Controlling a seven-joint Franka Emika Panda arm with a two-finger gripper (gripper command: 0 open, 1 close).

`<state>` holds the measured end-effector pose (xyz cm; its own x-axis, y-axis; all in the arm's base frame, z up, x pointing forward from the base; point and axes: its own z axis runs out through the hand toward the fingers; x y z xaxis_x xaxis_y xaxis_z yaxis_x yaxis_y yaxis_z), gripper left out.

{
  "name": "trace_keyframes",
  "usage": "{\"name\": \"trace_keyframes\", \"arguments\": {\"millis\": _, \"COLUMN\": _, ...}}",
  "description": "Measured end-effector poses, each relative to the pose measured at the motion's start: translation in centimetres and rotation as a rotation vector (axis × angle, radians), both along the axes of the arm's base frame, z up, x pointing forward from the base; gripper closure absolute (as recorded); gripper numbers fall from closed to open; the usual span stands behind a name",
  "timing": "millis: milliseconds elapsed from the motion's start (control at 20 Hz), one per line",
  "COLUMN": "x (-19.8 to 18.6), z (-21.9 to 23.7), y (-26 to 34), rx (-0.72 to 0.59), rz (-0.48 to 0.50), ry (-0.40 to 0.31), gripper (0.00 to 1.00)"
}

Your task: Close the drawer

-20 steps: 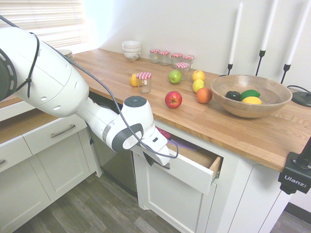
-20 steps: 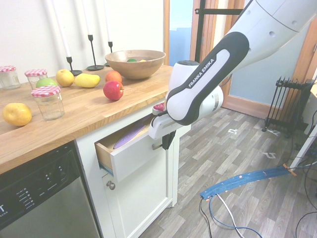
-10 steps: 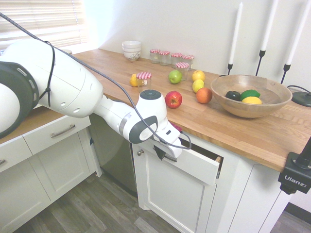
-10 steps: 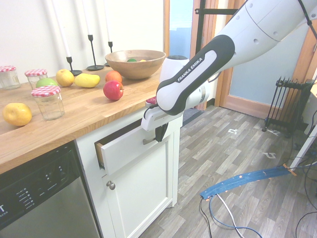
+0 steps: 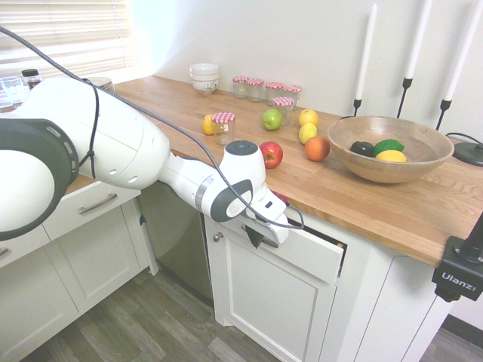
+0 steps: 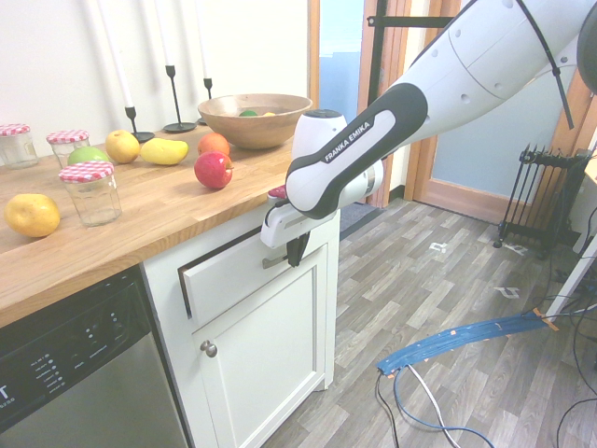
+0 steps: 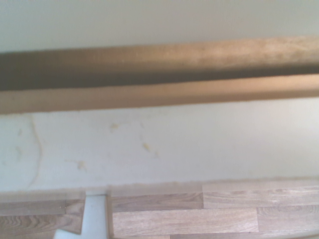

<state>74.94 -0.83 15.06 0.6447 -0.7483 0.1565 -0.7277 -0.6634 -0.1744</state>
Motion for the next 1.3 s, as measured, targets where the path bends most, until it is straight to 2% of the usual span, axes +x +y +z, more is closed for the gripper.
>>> {"name": "trace_keyframes", "arguments": {"millis": 350, "x": 0.1, "z": 0.1, "y": 0.5, "rx": -0.009, "rz": 0.005, "ry": -0.005, "gripper": 1.00}}
{"name": "trace_keyframes", "arguments": {"millis": 500, "x": 0.9, "z": 1.3, "y": 0.7, "rx": -0.005, "rz": 0.002, "ry": -0.042, "gripper": 1.00}}
{"name": "trace_keyframes", "arguments": {"millis": 850, "x": 0.9, "z": 1.2, "y": 0.5, "rx": 0.010, "rz": 0.003, "ry": -0.050, "gripper": 1.00}}
{"name": "trace_keyframes", "arguments": {"millis": 1050, "x": -0.5, "z": 0.2, "y": -0.7, "rx": 0.013, "rz": -0.007, "ry": 0.015, "gripper": 1.00}}
{"name": "trace_keyframes", "arguments": {"millis": 1300, "x": -4.7, "z": 1.2, "y": -1.7, "rx": 0.018, "rz": -0.005, "ry": 0.099, "gripper": 1.00}}
